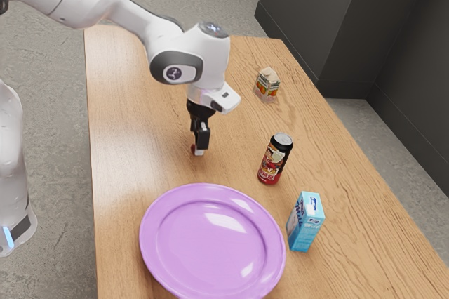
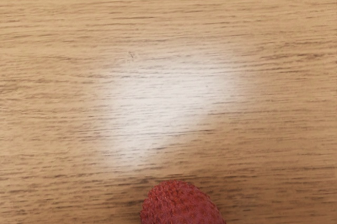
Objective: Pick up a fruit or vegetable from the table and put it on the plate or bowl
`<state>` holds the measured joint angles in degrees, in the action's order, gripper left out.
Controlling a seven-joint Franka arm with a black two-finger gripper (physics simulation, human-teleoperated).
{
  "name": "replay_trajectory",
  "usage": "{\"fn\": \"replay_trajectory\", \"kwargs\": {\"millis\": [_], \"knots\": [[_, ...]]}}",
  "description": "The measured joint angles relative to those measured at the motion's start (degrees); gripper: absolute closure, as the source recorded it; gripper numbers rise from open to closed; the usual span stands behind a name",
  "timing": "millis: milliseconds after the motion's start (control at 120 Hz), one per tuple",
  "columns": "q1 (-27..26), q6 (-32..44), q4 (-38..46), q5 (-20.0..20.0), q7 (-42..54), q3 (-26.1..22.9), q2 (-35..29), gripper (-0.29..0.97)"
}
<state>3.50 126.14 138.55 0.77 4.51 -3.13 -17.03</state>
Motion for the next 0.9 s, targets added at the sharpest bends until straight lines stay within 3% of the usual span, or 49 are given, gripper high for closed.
{"fn": "replay_trajectory", "kwargs": {"millis": [900], "knots": [[0.0,2.3,0.1,-0.1,0.0,0.1,1.6,0.00]]}}
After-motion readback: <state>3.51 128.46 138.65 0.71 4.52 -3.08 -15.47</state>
